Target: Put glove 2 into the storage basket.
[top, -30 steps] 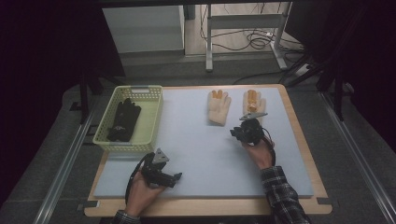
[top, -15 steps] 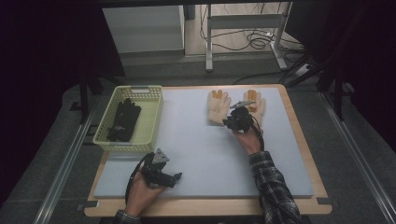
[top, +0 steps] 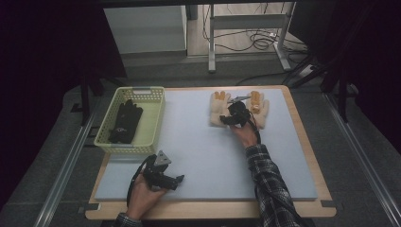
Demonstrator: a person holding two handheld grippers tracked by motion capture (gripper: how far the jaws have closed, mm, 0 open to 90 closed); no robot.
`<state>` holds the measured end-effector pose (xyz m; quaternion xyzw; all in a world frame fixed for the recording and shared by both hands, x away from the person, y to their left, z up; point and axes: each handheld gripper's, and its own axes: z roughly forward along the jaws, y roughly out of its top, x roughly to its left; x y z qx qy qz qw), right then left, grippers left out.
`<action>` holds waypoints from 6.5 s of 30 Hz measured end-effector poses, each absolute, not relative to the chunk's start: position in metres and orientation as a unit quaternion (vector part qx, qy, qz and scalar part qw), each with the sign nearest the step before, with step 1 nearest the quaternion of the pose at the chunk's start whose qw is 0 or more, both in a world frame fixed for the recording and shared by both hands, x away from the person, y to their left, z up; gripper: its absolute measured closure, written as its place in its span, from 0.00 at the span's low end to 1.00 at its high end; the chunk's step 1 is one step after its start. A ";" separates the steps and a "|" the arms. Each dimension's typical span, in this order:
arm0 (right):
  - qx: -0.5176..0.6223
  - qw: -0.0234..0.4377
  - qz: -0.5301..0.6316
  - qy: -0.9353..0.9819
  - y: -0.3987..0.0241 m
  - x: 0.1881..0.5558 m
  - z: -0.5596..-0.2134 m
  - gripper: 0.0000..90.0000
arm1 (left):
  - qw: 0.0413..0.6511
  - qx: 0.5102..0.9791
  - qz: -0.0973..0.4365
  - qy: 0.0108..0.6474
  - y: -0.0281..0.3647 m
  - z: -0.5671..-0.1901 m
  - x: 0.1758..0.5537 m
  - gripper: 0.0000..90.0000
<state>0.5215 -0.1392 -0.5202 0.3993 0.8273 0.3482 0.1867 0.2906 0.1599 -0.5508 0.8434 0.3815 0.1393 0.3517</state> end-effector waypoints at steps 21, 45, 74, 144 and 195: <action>0.396 0.131 0.379 0.826 -0.133 0.498 -0.489 0.73 | 0.350 0.844 0.139 0.381 0.160 -0.551 0.291 0.02; 0.386 0.165 0.354 0.836 -0.116 0.530 -0.523 0.92 | 0.352 0.843 0.139 0.381 0.160 -0.551 0.291 0.02; 0.279 0.110 0.407 0.863 -0.121 0.385 -0.467 0.94 | 0.352 0.843 0.140 0.382 0.160 -0.551 0.291 0.02; 0.469 0.242 0.349 0.775 -0.250 0.531 -0.506 0.54 | 0.352 0.843 0.140 0.382 0.160 -0.551 0.291 0.02; 0.401 0.186 0.380 0.812 -0.243 0.370 -0.484 0.47 | 0.352 0.842 0.140 0.383 0.160 -0.551 0.291 0.02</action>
